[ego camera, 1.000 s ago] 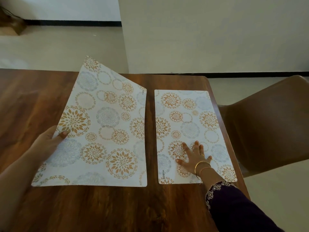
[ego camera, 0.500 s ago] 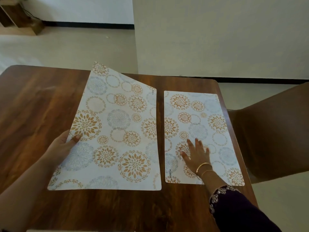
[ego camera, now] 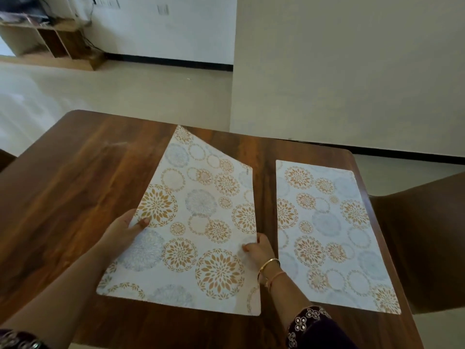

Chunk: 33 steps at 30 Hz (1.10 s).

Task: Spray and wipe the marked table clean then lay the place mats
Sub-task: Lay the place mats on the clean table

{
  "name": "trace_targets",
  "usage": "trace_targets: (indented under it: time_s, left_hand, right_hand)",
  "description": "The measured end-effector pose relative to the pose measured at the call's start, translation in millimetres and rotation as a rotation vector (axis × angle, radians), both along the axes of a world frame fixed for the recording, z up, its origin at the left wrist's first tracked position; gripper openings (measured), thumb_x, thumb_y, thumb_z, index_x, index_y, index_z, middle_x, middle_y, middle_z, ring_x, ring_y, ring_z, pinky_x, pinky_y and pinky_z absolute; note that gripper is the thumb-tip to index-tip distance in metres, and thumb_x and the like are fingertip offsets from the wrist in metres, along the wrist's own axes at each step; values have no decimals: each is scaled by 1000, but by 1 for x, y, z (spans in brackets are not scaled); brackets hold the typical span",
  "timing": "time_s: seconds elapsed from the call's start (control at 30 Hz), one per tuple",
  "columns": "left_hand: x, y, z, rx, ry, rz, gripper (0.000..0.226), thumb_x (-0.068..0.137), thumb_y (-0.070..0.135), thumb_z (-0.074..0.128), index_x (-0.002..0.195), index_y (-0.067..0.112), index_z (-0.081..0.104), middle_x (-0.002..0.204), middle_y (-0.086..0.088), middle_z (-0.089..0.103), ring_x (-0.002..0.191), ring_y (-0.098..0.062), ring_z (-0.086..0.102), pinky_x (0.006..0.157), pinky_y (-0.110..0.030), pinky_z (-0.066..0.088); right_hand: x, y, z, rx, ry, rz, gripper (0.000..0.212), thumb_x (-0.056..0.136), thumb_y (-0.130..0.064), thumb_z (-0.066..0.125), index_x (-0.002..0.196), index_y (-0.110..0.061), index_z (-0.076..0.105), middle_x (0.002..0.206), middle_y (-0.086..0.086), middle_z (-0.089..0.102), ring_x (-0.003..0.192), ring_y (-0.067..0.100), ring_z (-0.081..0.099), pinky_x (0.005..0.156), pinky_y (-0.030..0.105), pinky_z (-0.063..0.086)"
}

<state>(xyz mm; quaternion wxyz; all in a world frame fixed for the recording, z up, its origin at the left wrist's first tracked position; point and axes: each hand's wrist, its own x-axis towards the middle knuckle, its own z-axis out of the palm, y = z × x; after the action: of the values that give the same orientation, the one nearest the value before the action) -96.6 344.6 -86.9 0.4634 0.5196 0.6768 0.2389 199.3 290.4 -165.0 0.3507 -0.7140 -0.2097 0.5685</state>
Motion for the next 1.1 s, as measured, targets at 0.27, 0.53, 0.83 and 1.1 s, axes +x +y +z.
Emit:
trace_targets:
  time_s: [0.27,0.53,0.83,1.1]
  left_hand:
    - [-101,19,-27,36,246,5,35,90,31,58,115,7,54,110,-9,62,92,-23,56,78,-35,44]
    - [-229,37,-36,-22,300,-64,36,93,26,55,124,11,47,119,-7,59,89,-15,53,71,-27,41]
    - [-306,43,-39,-38,379,55,30,93,24,52,121,14,50,113,-5,61,80,-12,54,66,-26,46]
    - [-363,46,-48,-69,518,215,47,93,22,50,137,13,39,117,-5,61,86,-17,60,74,-33,55]
  right_hand:
    - [-105,23,22,131,-176,22,35,86,4,53,118,-10,47,109,6,57,95,20,54,78,28,41]
    - [-231,51,14,154,-257,-1,32,87,2,52,114,-13,45,117,11,58,97,22,54,80,33,44]
    - [-319,77,16,164,-269,6,35,89,1,49,121,-12,44,108,5,58,90,21,54,76,33,43]
    - [-383,112,9,199,-266,101,36,89,2,47,122,-11,42,103,2,55,89,19,53,75,33,42]
